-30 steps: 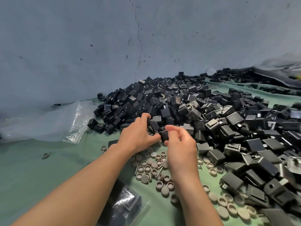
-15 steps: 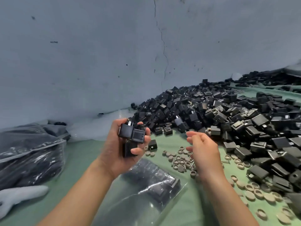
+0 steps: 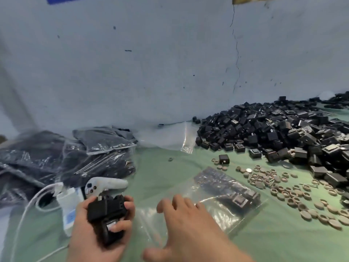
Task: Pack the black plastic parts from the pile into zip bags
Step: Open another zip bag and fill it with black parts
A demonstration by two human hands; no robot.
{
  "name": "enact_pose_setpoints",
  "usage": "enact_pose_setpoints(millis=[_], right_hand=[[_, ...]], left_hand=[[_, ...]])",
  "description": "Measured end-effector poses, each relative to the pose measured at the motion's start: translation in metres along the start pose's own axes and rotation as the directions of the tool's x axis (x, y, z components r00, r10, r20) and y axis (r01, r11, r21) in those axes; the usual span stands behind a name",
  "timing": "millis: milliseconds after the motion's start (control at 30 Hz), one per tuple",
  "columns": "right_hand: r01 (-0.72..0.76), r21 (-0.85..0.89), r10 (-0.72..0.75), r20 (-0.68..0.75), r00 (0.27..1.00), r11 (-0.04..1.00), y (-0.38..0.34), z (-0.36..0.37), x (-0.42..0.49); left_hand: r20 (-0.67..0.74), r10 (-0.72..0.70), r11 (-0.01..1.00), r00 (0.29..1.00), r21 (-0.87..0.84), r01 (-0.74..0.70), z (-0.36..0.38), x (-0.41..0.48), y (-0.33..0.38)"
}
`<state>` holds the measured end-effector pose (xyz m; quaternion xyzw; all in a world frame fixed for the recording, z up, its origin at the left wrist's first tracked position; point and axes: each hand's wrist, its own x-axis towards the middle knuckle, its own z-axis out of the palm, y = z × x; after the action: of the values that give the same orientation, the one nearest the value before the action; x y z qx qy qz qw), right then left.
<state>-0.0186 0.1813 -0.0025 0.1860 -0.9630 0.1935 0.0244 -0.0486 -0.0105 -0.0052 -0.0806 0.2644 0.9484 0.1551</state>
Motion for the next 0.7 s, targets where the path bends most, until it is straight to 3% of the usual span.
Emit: enact_pose_setpoints(millis=[67, 133, 333, 500, 700], right_hand=[[-0.014, -0.106, 0.017, 0.028, 0.999, 0.994, -0.013, 0.015, 0.002], [-0.046, -0.125, 0.041, -0.042, 0.998, 0.991, -0.019, 0.024, 0.003], [-0.104, 0.092, 0.122, -0.214, 0.969, 0.99, -0.019, 0.018, -0.003], [-0.102, 0.167, 0.145, -0.272, 0.951, 0.981, -0.017, 0.011, -0.009], [-0.075, 0.022, 0.077, -0.362, 0.929, 0.997, -0.027, 0.011, -0.011]], left_hand=[[-0.062, -0.062, 0.998, 0.996, 0.017, 0.063, -0.003, -0.007, 0.003], [-0.116, -0.146, 0.988, 0.982, 0.043, 0.152, -0.007, -0.009, 0.004], [-0.12, -0.371, 0.928, 0.921, -0.021, 0.371, -0.014, -0.004, -0.016], [-0.113, -0.289, 0.957, 0.951, 0.005, 0.291, 0.004, 0.006, -0.038], [-0.116, -0.19, 0.981, 0.975, 0.013, 0.193, 0.015, 0.015, -0.042]])
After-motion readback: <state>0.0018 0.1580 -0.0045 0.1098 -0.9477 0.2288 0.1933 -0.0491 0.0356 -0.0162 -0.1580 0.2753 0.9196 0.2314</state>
